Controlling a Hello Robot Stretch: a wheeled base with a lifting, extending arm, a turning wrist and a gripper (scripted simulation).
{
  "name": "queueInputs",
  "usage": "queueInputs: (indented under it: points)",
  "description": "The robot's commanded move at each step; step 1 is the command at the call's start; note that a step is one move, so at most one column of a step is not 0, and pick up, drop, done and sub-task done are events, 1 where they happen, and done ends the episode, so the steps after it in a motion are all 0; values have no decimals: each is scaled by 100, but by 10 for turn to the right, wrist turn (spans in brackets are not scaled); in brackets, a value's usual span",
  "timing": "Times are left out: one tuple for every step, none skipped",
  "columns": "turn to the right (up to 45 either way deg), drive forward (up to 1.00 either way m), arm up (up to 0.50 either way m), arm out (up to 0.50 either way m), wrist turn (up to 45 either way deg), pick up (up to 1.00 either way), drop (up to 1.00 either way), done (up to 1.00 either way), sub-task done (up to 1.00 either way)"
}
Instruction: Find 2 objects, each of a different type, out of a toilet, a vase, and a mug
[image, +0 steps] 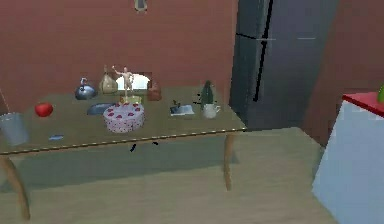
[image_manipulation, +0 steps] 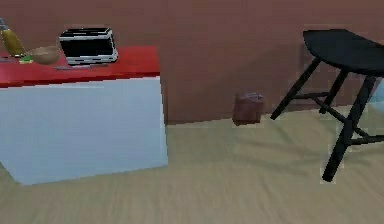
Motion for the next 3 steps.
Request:
queueInputs:
  points:
    - [-60,0,0,0,0,0,0,0,0]
    - [0,70,0,0,0,0,0,0,0]
    - [210,0,0,0,0,0,0,0,0]
